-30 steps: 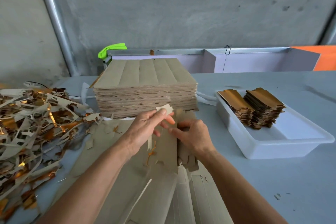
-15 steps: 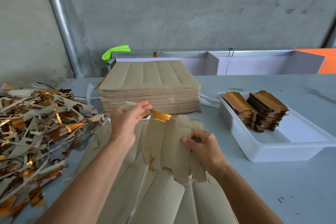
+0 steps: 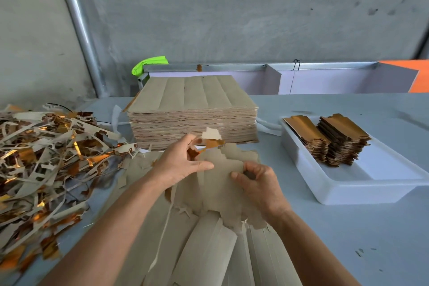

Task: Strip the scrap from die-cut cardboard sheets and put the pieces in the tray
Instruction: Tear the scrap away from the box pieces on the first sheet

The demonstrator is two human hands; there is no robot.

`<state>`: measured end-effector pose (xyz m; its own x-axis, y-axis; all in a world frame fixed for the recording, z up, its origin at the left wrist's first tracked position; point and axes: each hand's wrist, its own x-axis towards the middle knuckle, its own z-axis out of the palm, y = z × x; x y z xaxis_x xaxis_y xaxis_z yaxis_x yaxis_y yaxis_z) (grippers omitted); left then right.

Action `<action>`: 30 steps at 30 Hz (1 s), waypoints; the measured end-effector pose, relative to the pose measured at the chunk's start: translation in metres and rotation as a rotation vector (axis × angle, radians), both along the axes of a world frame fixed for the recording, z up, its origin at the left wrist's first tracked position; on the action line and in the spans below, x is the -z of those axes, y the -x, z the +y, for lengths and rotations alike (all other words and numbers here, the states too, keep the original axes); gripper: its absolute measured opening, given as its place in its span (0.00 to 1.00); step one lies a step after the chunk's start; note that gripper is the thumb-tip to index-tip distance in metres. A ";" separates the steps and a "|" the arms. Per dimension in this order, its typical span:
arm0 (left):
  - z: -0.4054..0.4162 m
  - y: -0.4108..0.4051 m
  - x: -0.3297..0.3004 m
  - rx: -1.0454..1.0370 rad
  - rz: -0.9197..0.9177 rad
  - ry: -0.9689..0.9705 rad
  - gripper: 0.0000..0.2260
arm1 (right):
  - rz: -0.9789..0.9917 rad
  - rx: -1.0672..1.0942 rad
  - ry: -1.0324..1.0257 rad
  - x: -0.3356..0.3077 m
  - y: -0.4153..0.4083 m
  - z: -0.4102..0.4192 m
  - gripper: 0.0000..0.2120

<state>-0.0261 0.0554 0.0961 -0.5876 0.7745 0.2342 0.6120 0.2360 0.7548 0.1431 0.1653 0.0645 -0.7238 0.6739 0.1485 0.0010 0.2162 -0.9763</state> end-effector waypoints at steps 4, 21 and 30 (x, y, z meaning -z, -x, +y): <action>-0.012 0.005 -0.003 0.002 0.047 0.116 0.13 | 0.041 0.069 0.180 0.003 -0.001 0.002 0.07; -0.029 0.015 -0.004 -0.271 0.262 0.120 0.14 | 0.208 0.391 0.543 -0.004 -0.001 0.009 0.15; -0.017 -0.026 0.000 -0.021 0.091 0.294 0.27 | 0.355 0.448 0.514 -0.008 0.017 -0.004 0.13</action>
